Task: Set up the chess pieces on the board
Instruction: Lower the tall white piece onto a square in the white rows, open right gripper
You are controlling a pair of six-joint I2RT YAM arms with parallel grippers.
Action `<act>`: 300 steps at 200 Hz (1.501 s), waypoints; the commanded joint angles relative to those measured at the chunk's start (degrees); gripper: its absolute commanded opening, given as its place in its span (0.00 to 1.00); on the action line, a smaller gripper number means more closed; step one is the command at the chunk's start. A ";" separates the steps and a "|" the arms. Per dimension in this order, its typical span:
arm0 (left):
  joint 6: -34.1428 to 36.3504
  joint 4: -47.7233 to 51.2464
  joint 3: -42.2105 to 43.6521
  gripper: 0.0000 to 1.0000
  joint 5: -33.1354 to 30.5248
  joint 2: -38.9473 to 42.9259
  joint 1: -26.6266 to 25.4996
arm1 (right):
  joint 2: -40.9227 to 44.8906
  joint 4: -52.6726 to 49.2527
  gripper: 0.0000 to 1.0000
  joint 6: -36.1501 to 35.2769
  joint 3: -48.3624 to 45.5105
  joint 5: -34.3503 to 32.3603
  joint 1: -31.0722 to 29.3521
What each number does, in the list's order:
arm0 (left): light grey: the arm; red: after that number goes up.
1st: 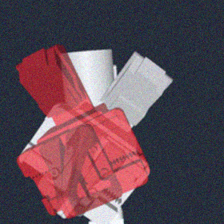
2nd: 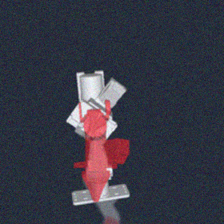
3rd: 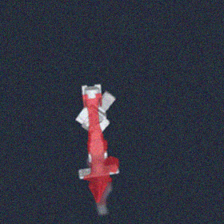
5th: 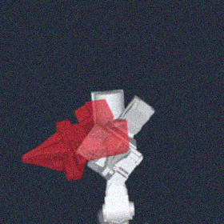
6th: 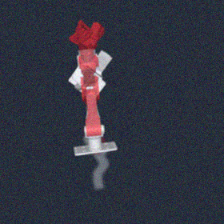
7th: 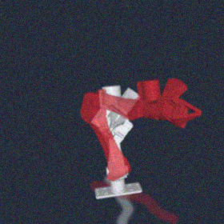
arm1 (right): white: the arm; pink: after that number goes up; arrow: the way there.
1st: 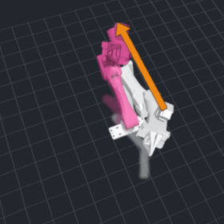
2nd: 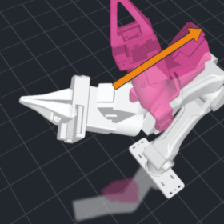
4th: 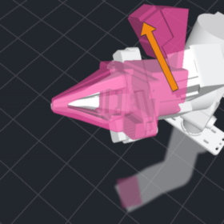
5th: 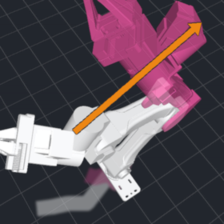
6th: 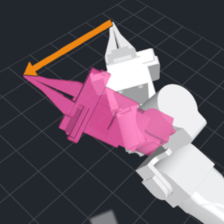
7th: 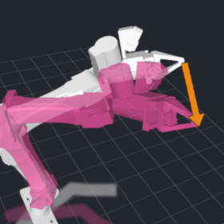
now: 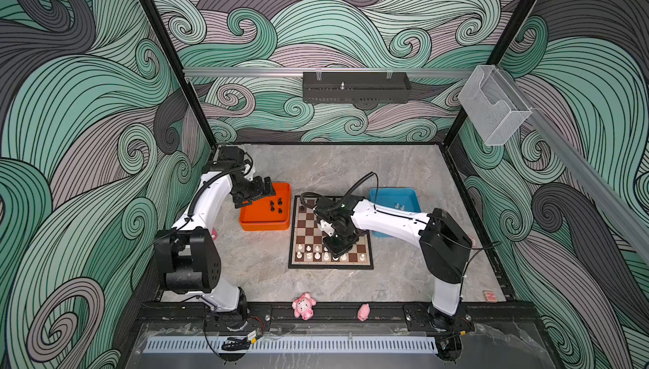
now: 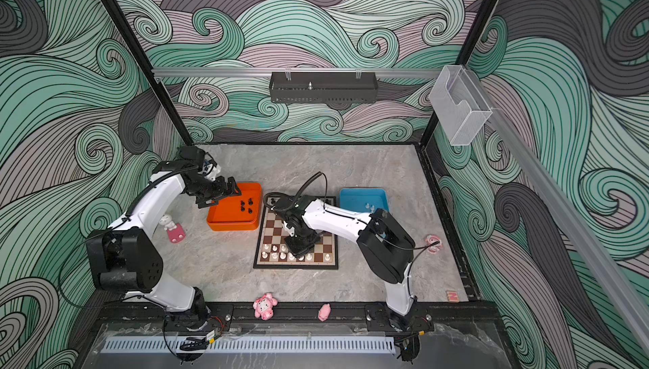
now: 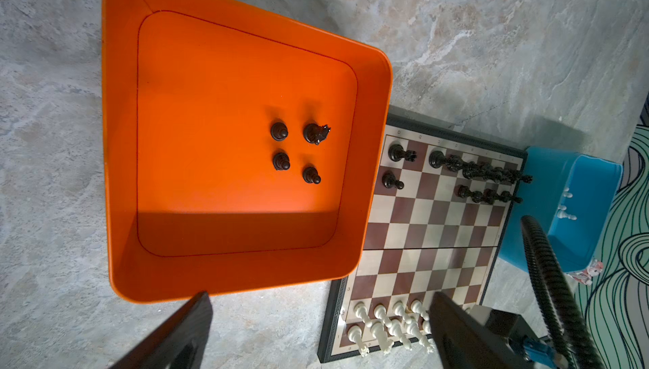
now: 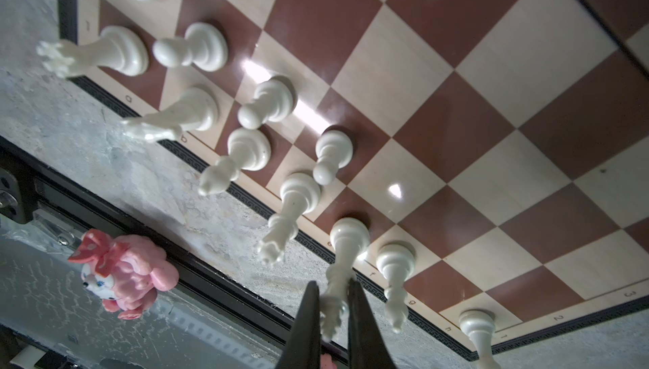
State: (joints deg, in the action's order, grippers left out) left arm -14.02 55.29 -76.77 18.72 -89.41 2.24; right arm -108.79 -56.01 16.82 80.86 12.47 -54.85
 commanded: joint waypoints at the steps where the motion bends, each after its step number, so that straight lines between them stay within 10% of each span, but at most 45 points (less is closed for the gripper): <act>1: -0.17 -0.11 -0.17 0.99 1.05 -0.09 0.66 | -0.63 0.01 0.11 0.41 -0.26 0.66 -0.08; 300: -0.24 -0.19 -0.46 0.98 1.41 -0.94 0.75 | -0.98 0.64 0.23 0.91 -0.57 -1.73 -0.02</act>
State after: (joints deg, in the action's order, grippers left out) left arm -14.04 55.24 -76.77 19.16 -89.56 2.61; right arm -109.47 -55.20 17.41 80.86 12.38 -54.85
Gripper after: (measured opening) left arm 0.986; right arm 0.206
